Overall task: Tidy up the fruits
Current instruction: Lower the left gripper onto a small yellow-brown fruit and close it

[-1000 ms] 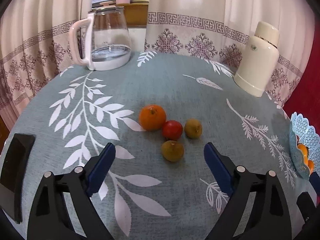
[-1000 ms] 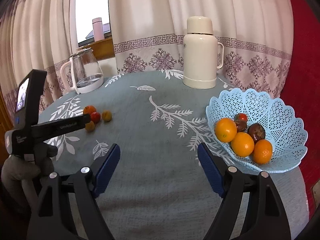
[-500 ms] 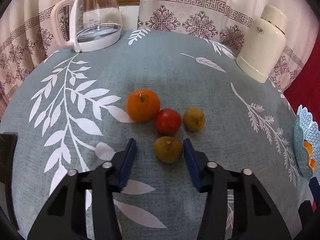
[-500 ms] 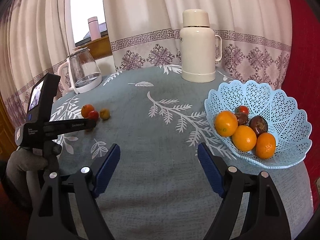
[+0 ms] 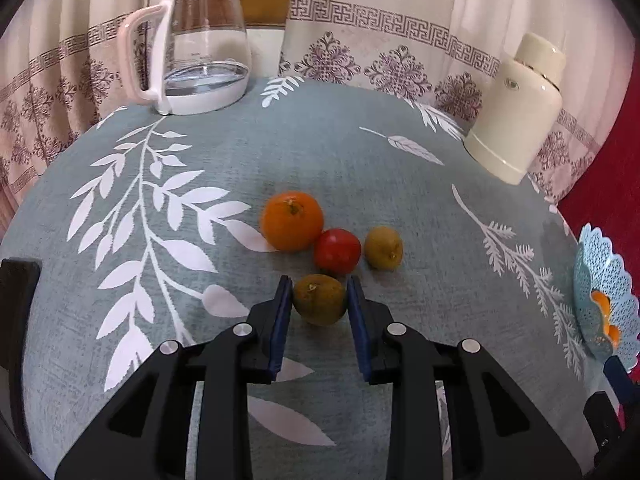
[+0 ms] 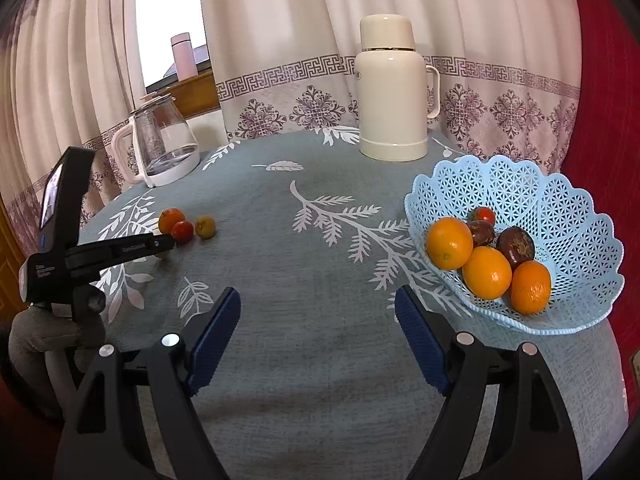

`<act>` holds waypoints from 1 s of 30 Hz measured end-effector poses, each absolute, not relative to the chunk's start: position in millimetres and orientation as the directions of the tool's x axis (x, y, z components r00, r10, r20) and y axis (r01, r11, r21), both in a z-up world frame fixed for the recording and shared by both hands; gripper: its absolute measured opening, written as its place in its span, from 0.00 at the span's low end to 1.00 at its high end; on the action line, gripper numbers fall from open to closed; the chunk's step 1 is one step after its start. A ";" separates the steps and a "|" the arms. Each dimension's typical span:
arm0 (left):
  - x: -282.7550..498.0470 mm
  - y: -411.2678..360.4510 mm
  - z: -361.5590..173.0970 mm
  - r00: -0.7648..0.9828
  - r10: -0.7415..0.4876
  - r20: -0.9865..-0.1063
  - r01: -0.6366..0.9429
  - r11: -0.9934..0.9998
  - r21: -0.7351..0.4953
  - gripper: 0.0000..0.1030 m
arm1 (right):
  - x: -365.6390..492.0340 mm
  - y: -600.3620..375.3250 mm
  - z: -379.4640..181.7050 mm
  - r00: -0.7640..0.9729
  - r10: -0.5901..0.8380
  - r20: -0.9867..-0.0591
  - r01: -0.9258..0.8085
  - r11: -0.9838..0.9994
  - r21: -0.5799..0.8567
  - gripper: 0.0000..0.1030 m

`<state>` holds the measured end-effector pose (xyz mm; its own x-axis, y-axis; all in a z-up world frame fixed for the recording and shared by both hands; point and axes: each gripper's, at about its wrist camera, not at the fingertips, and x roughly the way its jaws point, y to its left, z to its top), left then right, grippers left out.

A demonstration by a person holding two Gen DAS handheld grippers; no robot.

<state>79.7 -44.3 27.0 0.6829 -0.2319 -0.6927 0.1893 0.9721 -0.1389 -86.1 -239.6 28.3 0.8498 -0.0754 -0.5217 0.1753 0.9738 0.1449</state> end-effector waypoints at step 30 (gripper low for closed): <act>64.7 22.7 61.5 0.818 -0.068 -0.571 -0.039 0.984 -0.174 0.28 | 24.2 -174.3 42.2 0.748 0.236 -0.621 -0.120 0.968 0.222 0.74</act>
